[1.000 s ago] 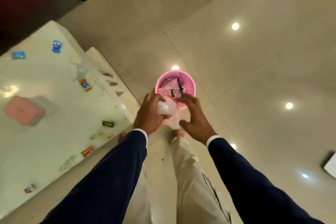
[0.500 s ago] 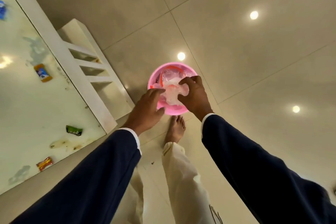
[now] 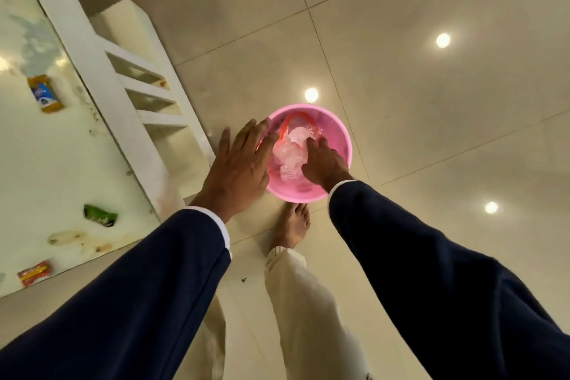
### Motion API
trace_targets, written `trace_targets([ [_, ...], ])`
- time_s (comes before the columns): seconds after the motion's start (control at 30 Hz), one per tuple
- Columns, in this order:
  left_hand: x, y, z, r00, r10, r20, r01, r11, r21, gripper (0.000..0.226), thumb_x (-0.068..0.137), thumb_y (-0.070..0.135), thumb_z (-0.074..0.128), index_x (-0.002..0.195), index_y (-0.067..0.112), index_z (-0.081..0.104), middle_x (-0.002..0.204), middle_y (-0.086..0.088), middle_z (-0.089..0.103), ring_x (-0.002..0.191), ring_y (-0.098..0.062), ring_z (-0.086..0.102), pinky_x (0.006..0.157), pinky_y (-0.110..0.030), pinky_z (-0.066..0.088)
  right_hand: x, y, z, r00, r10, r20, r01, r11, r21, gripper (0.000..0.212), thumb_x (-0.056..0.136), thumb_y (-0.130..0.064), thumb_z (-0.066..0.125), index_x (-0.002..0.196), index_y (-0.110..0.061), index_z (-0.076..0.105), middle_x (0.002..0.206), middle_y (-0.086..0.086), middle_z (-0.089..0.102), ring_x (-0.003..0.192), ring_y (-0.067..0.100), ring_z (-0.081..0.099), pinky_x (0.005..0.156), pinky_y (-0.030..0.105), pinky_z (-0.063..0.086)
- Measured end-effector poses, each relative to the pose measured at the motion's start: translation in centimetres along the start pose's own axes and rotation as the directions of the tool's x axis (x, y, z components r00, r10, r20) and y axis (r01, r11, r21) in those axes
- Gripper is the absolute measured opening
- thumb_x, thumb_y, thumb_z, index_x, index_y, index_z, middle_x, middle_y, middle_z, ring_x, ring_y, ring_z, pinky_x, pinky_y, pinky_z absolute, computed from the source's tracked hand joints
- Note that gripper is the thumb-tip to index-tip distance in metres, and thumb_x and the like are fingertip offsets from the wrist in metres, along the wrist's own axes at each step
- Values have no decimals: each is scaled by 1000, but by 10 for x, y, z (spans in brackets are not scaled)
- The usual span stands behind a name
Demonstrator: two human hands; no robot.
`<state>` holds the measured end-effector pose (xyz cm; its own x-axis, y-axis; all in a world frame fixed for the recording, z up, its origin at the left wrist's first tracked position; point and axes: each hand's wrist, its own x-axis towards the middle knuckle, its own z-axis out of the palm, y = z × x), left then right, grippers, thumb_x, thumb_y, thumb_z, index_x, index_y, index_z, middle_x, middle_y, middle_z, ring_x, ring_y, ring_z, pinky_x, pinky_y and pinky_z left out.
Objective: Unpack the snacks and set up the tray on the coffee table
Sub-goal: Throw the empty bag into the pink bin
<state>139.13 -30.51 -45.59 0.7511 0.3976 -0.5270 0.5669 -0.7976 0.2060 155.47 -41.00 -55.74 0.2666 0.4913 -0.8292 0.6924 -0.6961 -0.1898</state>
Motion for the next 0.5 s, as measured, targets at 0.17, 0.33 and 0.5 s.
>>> trace_targets([
  [0.17, -28, 14, -44, 998, -70, 2, 70, 997, -39, 78, 100, 23, 54, 165, 17, 13, 174, -10, 10, 160, -30, 13, 127, -60, 12, -70, -11, -47, 983, -138, -122, 123, 985, -119, 82, 92, -31, 63, 156, -15, 15, 161, 15, 25, 121, 45, 57, 83, 54, 57],
  [0.33, -92, 23, -117, 992, -116, -39, 116, 993, -10, 74, 98, 33, 40, 165, 15, 14, 174, -12, 9, 161, -31, 12, 126, -63, 11, -165, -35, -106, 913, -365, -183, 305, 908, -289, 84, 91, -41, 63, 156, -8, 21, 162, 19, 26, 137, 39, 46, 103, 49, 51],
  [0.5, -185, 23, -208, 946, -253, -203, 252, 967, -32, 76, 100, 53, 25, 166, 18, 12, 174, -10, 12, 161, -28, 16, 126, -62, 15, -277, -101, -167, 797, -565, -215, 449, 791, -415, 87, 93, -47, 58, 160, -11, 14, 167, 18, 15, 152, 37, 23, 120, 54, 28],
])
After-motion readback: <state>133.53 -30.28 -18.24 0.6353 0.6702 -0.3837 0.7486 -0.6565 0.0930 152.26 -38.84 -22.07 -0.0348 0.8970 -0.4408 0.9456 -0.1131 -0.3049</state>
